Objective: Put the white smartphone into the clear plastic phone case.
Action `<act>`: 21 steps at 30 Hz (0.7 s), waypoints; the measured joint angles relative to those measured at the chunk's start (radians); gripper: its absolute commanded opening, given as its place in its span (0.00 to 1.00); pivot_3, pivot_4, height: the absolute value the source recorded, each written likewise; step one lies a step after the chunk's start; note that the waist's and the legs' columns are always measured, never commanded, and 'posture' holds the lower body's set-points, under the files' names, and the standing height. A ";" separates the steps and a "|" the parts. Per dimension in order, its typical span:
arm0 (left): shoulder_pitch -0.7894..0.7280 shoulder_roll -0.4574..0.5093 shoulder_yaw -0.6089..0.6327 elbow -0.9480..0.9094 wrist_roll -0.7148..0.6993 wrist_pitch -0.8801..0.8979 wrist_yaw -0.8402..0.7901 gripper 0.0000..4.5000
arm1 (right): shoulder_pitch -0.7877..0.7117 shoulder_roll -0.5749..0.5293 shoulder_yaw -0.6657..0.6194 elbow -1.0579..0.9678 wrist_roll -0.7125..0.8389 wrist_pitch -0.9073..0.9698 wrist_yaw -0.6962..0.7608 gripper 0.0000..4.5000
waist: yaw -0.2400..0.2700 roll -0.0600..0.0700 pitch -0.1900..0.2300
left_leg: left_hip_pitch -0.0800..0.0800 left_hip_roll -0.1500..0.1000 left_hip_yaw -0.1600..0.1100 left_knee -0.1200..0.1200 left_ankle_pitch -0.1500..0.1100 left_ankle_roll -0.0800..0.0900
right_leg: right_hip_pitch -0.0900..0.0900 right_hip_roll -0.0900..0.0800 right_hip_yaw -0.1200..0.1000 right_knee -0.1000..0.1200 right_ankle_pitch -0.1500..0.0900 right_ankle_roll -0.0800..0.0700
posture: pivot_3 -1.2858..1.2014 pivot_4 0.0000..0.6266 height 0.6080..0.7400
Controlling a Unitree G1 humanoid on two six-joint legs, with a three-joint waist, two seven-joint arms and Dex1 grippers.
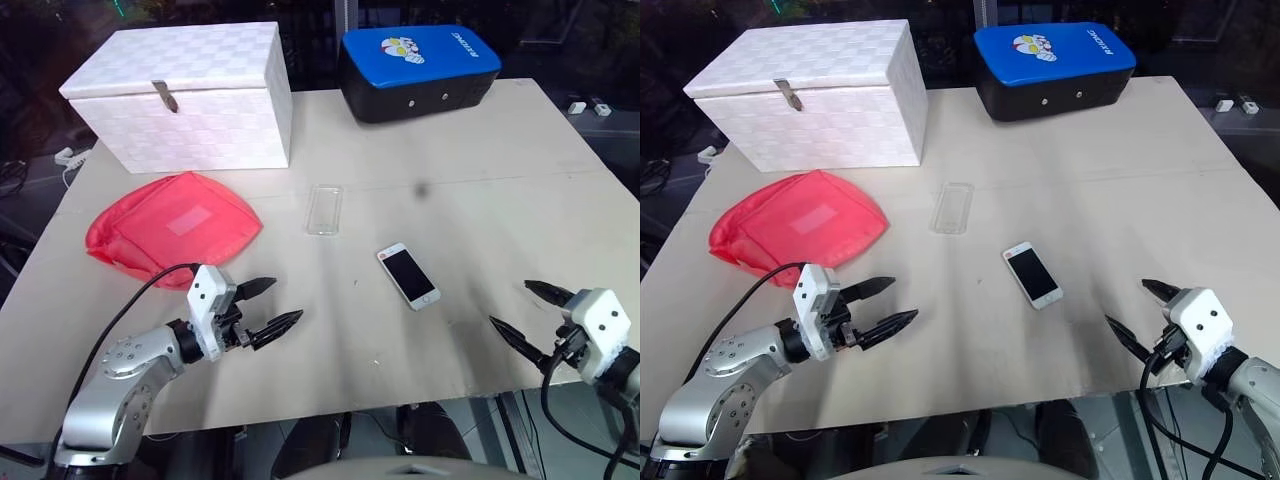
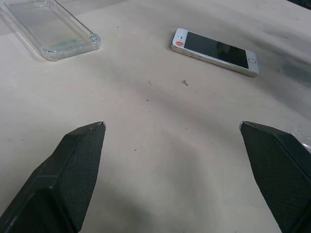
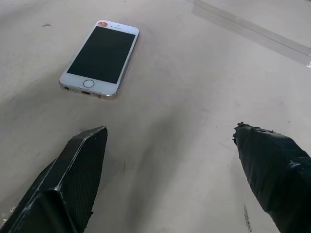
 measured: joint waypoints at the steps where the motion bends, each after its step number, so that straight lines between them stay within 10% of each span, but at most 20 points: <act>1: 0.000 0.000 0.000 0.000 0.000 0.000 0.000 1.00 | 0.000 0.000 0.000 0.000 0.000 0.000 0.000 0.98 | 0.000 0.000 0.000 | 0.000 0.000 0.000 0.000 0.000 0.000 | 0.000 0.000 0.000 0.000 0.000 0.000 | 0.52 0.24 1.00; 18: -0.983 -0.063 -0.415 0.999 0.436 -0.276 -0.223 1.00 | -0.095 -0.036 0.094 -0.301 0.137 0.165 -0.088 0.98 | 0.005 -0.004 0.005 | -0.006 -0.003 -0.011 0.004 0.001 -0.001 | -0.001 -0.001 -0.014 -0.001 0.000 0.000 | 0.52 0.24 1.00; 21: -1.161 -0.135 -0.484 1.319 0.560 -0.433 -0.228 0.73 | -0.045 -0.025 0.102 -0.336 0.122 0.176 -0.120 1.00 | 0.000 -0.005 0.005 | -0.006 -0.003 -0.011 0.004 0.001 -0.001 | -0.001 -0.001 -0.014 -0.001 0.000 0.000 | 0.52 0.24 1.00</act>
